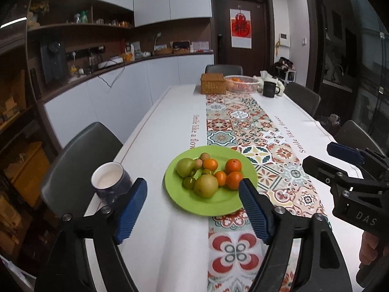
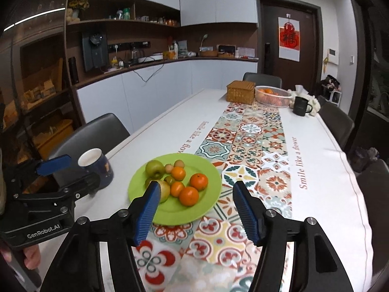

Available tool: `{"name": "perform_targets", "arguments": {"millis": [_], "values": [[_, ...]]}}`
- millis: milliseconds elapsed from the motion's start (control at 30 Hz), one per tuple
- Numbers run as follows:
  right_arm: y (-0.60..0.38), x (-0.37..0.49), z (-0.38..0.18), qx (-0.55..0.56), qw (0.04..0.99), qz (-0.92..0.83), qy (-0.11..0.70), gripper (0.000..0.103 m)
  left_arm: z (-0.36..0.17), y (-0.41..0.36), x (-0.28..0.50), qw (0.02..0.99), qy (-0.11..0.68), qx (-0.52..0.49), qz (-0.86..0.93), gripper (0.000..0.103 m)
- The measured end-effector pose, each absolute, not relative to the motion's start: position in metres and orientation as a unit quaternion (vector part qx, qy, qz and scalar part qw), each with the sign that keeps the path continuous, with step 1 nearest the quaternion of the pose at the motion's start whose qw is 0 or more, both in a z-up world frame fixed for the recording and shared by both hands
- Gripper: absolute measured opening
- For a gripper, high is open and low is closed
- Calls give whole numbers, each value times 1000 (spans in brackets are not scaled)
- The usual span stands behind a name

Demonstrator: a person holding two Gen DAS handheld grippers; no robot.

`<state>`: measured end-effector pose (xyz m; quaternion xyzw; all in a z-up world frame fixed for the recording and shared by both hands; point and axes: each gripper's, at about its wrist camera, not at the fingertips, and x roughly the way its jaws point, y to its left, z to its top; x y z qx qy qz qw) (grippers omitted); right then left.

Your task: Organize fruits

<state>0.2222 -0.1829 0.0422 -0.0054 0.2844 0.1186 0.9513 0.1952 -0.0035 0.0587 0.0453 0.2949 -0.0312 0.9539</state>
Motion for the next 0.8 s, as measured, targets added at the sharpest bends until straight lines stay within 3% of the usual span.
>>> {"name": "perform_targets", "arguments": {"millis": [433, 800], "values": [[-196, 132, 46, -1, 963, 90, 254, 83, 70, -10, 110, 965, 258, 45, -20, 96], [-198, 81, 42, -7, 967, 83, 241, 86, 66, -8, 62, 968, 246, 43, -11, 103]]}}
